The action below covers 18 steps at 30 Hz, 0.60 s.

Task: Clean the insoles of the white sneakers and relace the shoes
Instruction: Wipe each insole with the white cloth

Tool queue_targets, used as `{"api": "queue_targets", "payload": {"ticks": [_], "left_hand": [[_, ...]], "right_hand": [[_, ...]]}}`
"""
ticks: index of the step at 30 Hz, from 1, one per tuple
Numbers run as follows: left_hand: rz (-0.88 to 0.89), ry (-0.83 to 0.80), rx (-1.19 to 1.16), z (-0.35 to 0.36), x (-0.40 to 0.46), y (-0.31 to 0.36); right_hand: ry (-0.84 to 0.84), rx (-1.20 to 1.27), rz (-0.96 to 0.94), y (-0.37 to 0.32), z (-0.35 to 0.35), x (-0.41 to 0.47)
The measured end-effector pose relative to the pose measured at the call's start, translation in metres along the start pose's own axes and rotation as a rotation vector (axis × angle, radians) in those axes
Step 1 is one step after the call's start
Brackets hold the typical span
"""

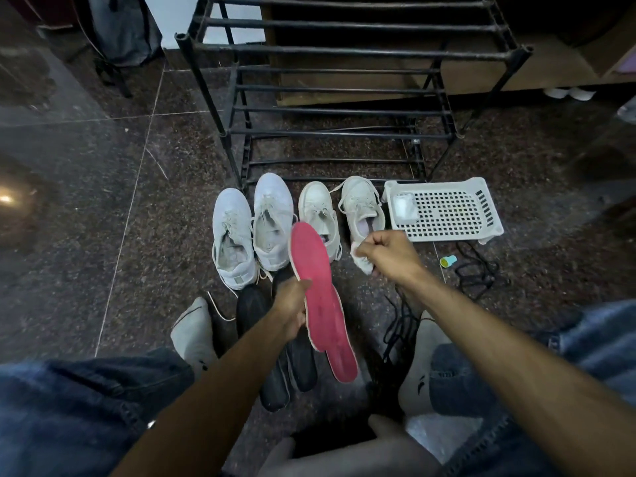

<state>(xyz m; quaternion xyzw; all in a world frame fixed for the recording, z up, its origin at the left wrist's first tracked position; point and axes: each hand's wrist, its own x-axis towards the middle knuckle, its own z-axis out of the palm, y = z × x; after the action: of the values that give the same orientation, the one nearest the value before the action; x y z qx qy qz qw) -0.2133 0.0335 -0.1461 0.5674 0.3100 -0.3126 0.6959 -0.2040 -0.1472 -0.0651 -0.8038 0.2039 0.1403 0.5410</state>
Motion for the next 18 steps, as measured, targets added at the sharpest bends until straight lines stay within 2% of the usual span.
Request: {"api": "queue_targets", "payload": {"ticks": [3, 6, 10, 13, 15, 18], "left_hand": [[-0.106, -0.023, 0.074, 0.017, 0.006, -0.038], [-0.192, -0.007, 0.047, 0.040, 0.018, -0.070], [-0.255, 0.067, 0.059, 0.063, 0.042, -0.088], [-0.272, 0.027, 0.095, 0.068, 0.060, -0.089], [-0.241, 0.043, 0.176, 0.065, 0.070, -0.087], [-0.167, 0.232, 0.515, 0.045, 0.080, -0.097]], "right_hand": [[0.049, 0.061, -0.027, -0.010, -0.010, 0.001], [0.081, 0.092, -0.039, -0.015, -0.017, 0.003], [0.050, 0.093, 0.009, -0.011, -0.012, 0.008], [0.009, 0.076, 0.000, -0.005, -0.007, 0.014], [0.008, 0.067, -0.008, -0.003, -0.006, 0.018], [0.028, 0.089, -0.008, 0.000, -0.006, 0.024]]}}
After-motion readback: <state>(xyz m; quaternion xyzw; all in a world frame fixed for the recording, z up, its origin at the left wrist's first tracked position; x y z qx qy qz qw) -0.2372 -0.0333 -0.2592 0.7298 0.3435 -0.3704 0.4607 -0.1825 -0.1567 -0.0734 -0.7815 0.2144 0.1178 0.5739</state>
